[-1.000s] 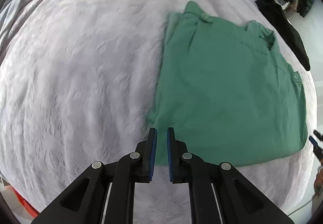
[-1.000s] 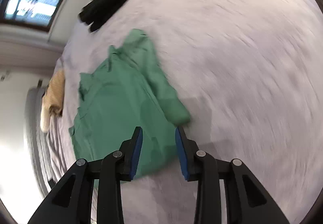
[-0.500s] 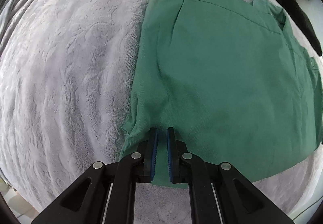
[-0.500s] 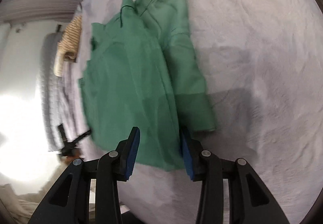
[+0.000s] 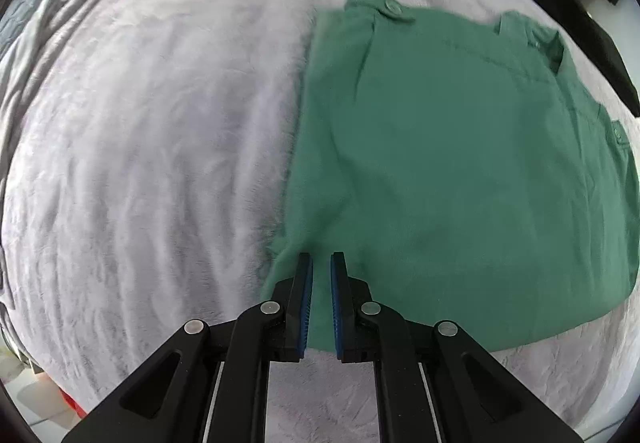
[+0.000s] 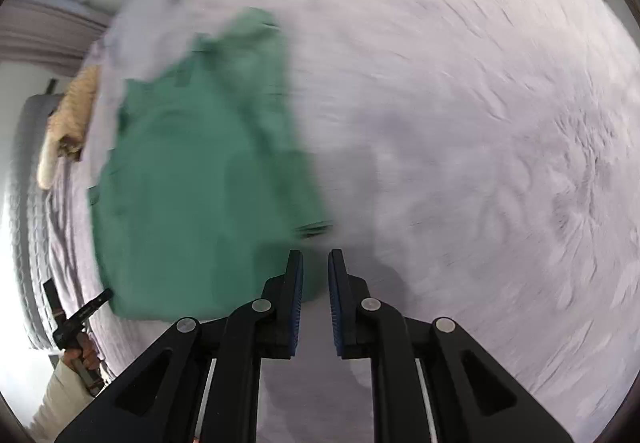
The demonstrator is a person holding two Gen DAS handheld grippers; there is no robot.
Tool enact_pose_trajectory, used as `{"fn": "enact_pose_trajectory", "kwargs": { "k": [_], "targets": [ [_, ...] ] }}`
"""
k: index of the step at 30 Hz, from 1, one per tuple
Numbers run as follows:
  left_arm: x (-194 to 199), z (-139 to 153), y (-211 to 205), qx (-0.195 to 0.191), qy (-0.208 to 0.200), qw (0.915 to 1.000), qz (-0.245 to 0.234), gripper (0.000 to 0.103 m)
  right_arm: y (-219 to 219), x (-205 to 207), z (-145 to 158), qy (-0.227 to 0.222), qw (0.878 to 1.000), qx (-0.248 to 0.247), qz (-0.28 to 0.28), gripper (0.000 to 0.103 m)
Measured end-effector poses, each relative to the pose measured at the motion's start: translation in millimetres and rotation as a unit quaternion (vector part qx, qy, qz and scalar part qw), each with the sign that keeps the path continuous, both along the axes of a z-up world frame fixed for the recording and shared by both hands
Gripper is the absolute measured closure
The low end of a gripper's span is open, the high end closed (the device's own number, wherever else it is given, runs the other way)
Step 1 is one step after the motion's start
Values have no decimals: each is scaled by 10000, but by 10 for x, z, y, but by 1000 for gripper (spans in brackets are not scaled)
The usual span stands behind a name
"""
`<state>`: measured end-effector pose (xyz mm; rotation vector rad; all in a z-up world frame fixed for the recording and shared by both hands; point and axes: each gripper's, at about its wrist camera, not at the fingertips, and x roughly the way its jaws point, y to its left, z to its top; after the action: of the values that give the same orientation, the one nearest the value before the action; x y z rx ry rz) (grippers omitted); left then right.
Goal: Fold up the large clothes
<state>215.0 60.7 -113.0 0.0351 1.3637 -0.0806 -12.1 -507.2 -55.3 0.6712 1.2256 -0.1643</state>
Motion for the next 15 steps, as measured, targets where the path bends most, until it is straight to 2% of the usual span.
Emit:
{"fn": "enact_pose_trajectory", "kwargs": {
  "k": [1, 3, 4, 6, 8, 9, 11, 14, 15],
  "targets": [
    [0, -1, 17, 29, -10, 10000, 48, 93, 150, 27, 54, -163, 9998, -72, 93, 89],
    [13, -104, 71, 182, 112, 9996, 175, 93, 366, 117, -2, -157, 9994, -210, 210, 89],
    [19, -214, 105, 286, 256, 9990, 233, 93, 425, 188, -98, 1, 9995, -249, 211, 89],
    [4, -351, 179, 309, 358, 9985, 289, 91, 494, 256, -392, 611, 9971, -434, 118, 89],
    [-36, -327, 230, 258, 325, 9986, 320, 79, 459, 251, -532, 732, 9967, -343, -74, 91],
    [-48, -282, 269, 318, 288, 9985, 327, 74, 429, 216, -529, 688, 9971, -250, -230, 91],
    [-97, -198, 345, 451, 178, 9982, 339, 56, 438, 148, -445, 691, 9961, -250, -490, 89],
    [-184, -161, 447, 420, 219, 9982, 371, 56, 553, 84, -306, 787, 9951, -383, -450, 85],
    [-235, -145, 466, 400, 253, 9982, 356, 56, 629, 61, -251, 782, 9952, -403, -419, 80]
  ]
}}
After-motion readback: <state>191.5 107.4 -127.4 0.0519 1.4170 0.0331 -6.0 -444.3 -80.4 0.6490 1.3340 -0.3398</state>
